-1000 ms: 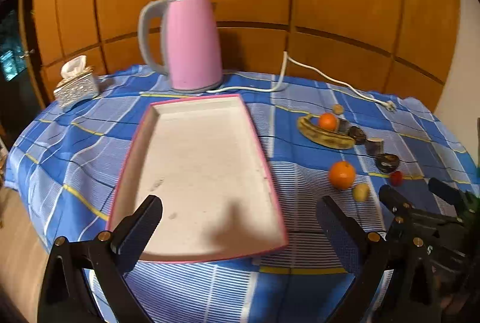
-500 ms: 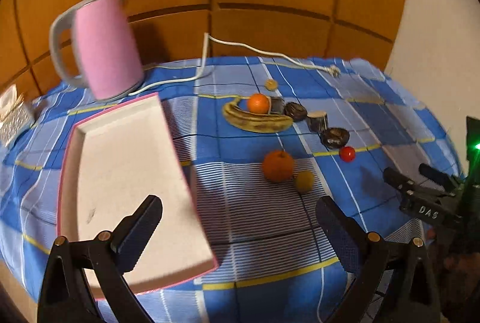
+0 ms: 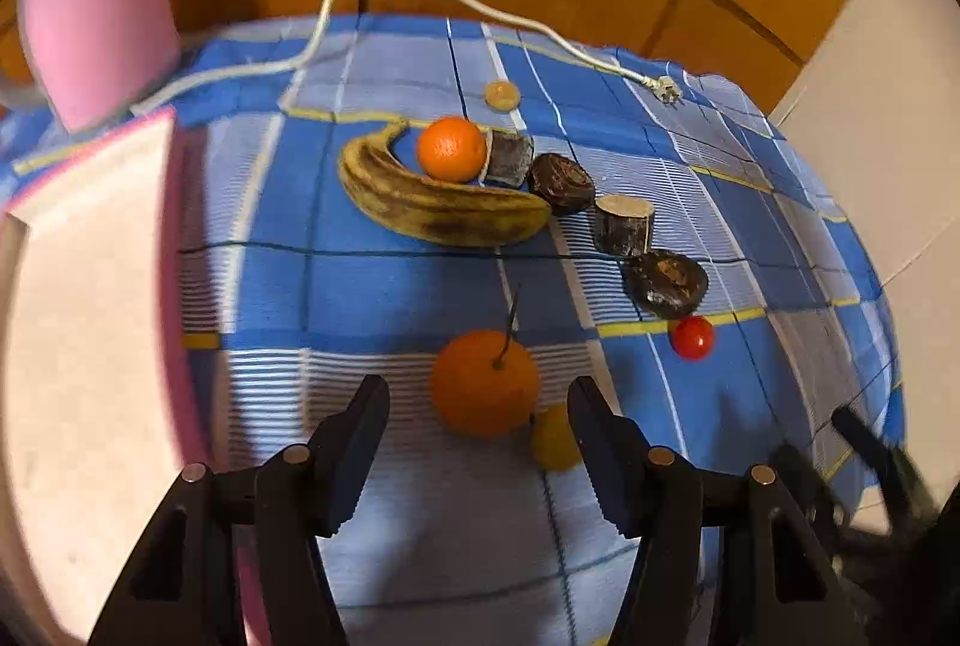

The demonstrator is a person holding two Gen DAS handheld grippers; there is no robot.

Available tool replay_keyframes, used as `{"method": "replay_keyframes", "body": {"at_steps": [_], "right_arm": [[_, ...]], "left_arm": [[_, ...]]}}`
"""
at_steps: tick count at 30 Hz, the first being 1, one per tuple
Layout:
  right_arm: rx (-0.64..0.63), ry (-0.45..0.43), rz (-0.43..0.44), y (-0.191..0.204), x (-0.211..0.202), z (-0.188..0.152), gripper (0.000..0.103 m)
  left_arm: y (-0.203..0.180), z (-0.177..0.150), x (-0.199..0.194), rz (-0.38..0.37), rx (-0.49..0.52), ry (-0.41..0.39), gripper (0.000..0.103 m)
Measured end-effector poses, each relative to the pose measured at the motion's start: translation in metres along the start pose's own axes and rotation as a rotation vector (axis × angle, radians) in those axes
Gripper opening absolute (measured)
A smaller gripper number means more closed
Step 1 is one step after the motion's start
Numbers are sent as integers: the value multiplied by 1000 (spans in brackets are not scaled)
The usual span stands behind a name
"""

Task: Organize fruits
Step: 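Reach the left tool to the stemmed mandarin orange and close on it, then carry the orange into the pink tray with the left tool while the right tool grasps the red tomato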

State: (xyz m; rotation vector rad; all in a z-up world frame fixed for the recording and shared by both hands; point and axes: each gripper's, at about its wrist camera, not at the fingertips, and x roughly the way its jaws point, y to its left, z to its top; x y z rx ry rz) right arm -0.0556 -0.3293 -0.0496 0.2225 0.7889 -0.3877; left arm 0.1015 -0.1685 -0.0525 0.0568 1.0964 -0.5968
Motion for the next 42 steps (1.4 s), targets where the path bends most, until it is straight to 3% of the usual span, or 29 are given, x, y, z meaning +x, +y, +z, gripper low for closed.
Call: {"method": "replay_keyframes", "body": {"at_steps": [1, 5, 10, 17, 22, 28, 32, 39, 42], "right_arm": [[1, 2, 6, 0, 0, 0, 97], [-1, 16, 20, 1, 4, -2, 96], [-5, 45, 31, 2, 10, -3, 83], [-11, 83, 71, 6, 17, -3, 70], [-25, 121, 110, 10, 24, -1, 48], [-79, 119, 157, 21, 29, 13, 40], [-120, 105, 159, 31, 40, 27, 39], [-152, 127, 156, 39, 62, 37, 39], [-172, 139, 144, 41, 69, 38, 25]], "left_arm": [[1, 2, 6, 2, -9, 9, 62], [3, 4, 14, -28, -13, -5, 41], [7, 1, 3, -46, -13, -41, 40], [21, -8, -43, -52, -37, -124, 40], [55, -13, -85, -39, -99, -203, 40], [119, -9, -104, 104, -211, -235, 40], [164, -2, -104, 199, -304, -230, 40], [203, 10, -93, 328, -332, -226, 41], [211, 14, -89, 346, -345, -230, 44]]}}
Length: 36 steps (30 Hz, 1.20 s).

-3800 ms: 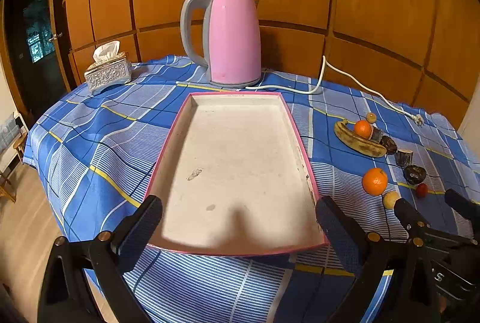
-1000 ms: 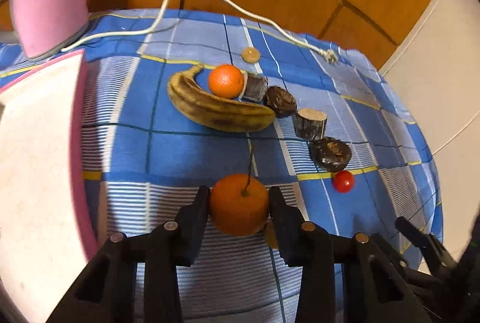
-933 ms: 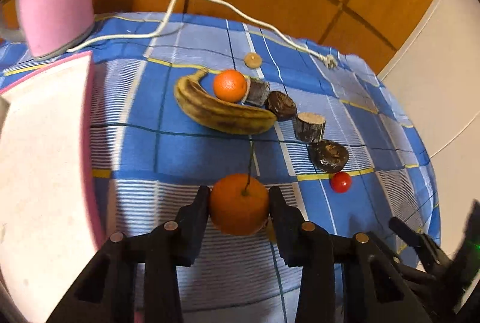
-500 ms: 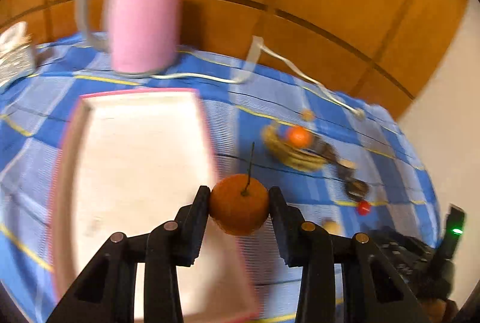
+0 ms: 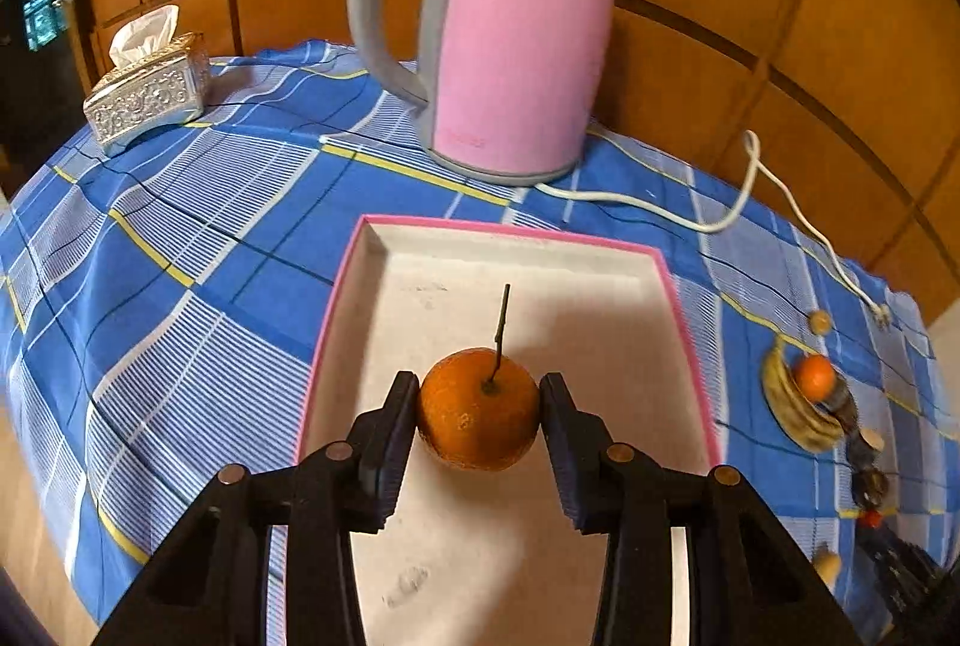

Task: Organize fruits
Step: 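Carry the orange into the pink tray with the left tool while the right tool grasps the red tomato, then carry the red tomato into the tray with the right tool and open it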

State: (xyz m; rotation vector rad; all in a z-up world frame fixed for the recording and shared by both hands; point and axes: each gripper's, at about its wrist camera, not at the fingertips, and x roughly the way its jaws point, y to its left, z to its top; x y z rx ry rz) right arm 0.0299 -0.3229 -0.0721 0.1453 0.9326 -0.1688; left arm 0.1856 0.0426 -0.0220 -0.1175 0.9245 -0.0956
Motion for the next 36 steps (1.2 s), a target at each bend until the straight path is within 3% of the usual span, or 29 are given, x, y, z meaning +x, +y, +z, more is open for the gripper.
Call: {"method": "replay_keyframes", "body": {"at_steps": [3, 9, 23, 28, 36], "right_arm": [[-6, 4, 3, -1, 2, 1, 25], [-24, 1, -4, 1, 3, -2, 25], [-37, 3, 38, 7, -15, -14, 25], [-112, -8, 90, 31, -30, -17, 25], [-299, -3, 246, 105, -33, -6, 25]], "left_arm": [[0, 0, -6, -10, -8, -26, 60], [-9, -24, -31, 10, 23, -67, 61], [-16, -91, -76, -7, 36, -74, 76], [-16, -101, -84, 5, 58, -81, 76], [-10, -109, -98, 10, 66, -113, 76]]}}
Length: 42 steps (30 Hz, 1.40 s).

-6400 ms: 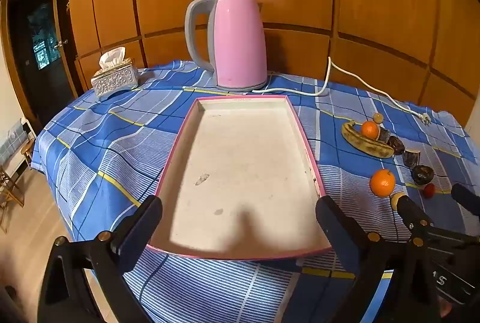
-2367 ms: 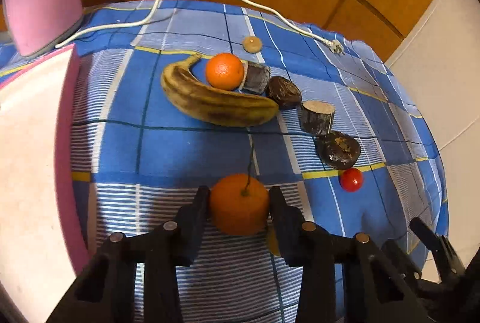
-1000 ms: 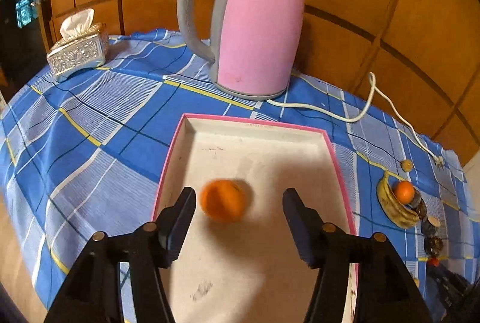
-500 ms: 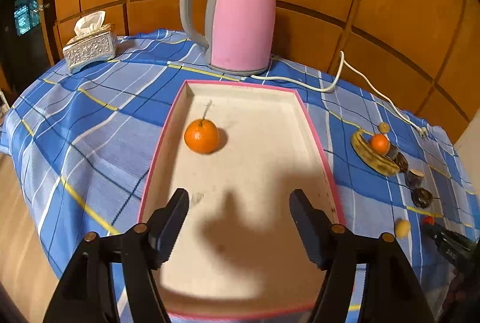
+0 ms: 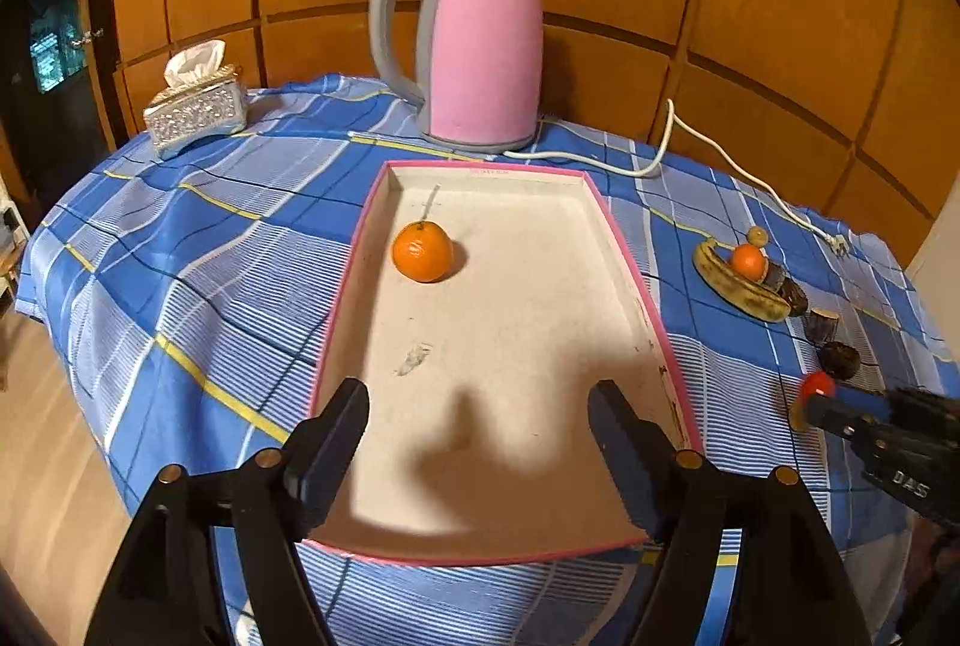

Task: Organize fruits
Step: 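Carry the red tomato into the tray with the right tool and open it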

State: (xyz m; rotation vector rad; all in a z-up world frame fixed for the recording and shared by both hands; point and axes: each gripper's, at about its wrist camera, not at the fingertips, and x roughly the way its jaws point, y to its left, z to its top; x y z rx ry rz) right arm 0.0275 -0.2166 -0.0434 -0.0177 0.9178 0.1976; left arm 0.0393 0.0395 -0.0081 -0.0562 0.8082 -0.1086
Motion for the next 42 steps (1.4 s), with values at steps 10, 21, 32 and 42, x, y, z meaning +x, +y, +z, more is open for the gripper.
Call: {"method": "replay_keyframes", "body": {"at_steps": [10, 21, 32, 42], "right_arm": [[-213, 37, 163, 80, 31, 48, 25], [-232, 30, 268, 136, 67, 115, 27], [-178, 9, 198, 129, 65, 113, 40], [-87, -20, 104, 80, 27, 71, 40]], "left_arm": [[26, 3, -14, 42, -74, -48, 76], [48, -1, -16, 98, -133, -45, 76], [37, -6, -11, 72, -98, -27, 76], [14, -5, -13, 34, -44, -33, 76]]}}
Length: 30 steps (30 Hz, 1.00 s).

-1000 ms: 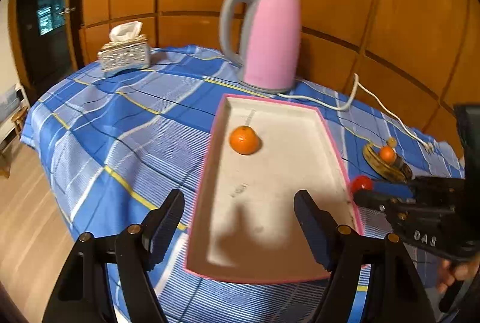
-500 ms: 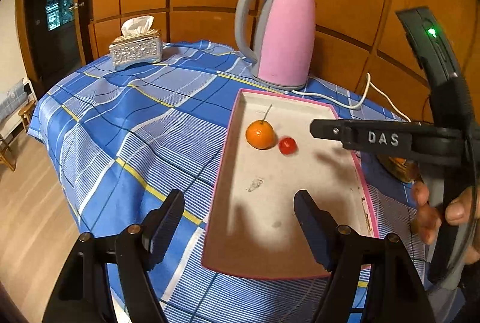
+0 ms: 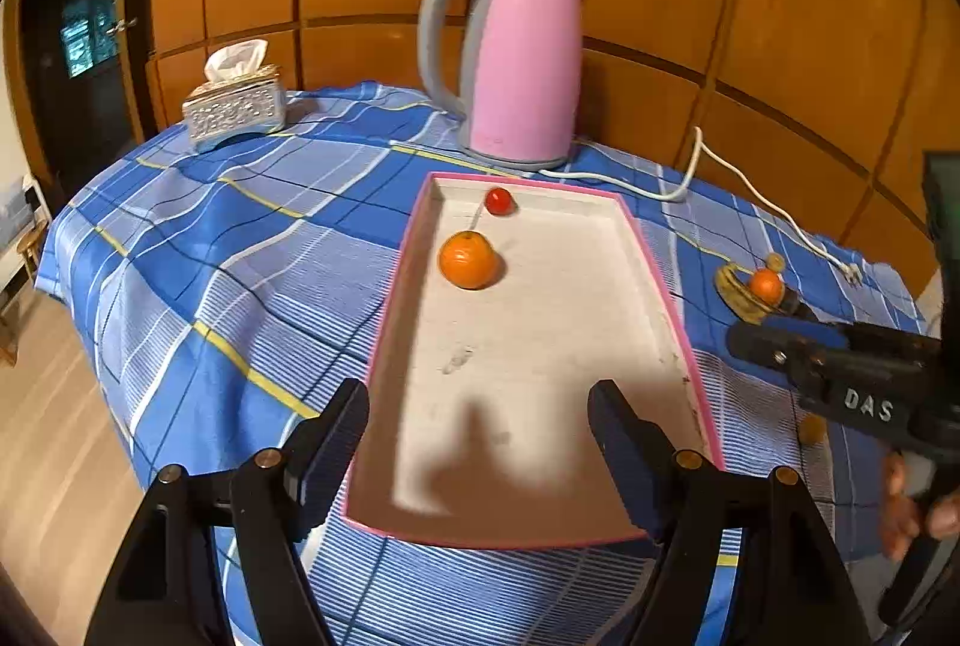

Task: Organize fruits
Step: 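Carry the red tomato into the tray with the right tool and open it, then reach the left tool to the small yellow round fruit and close on it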

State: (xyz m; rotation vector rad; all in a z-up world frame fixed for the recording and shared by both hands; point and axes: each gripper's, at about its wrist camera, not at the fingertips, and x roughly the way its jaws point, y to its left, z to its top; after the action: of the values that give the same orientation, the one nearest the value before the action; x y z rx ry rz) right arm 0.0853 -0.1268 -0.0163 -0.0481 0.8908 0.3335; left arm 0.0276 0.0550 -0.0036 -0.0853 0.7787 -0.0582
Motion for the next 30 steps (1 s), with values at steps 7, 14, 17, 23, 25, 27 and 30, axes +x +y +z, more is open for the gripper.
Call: {"method": "replay_keyframes", "body": {"at_steps": [7, 14, 17, 23, 25, 27, 30], "right_arm": [[56, 4, -66, -25, -22, -30, 40], [131, 11, -121, -51, -39, -57, 40], [166, 15, -148, -62, -45, -68, 40], [254, 22, -194, -86, -56, -91, 40], [285, 24, -208, -92, -59, -97, 40], [315, 26, -223, -100, -63, -105, 40], [346, 24, -253, -110, -70, -115, 40]], "left_arm": [[-14, 1, -2, -25, 44, 2, 76], [-26, -2, -2, -48, 83, 14, 76], [-32, -3, -4, -60, 103, 9, 76], [-47, -1, -6, -99, 147, 6, 76], [-53, -1, -6, -113, 168, 6, 76], [-62, 0, -6, -137, 197, 11, 76], [-78, 1, -7, -178, 247, 8, 76]]}}
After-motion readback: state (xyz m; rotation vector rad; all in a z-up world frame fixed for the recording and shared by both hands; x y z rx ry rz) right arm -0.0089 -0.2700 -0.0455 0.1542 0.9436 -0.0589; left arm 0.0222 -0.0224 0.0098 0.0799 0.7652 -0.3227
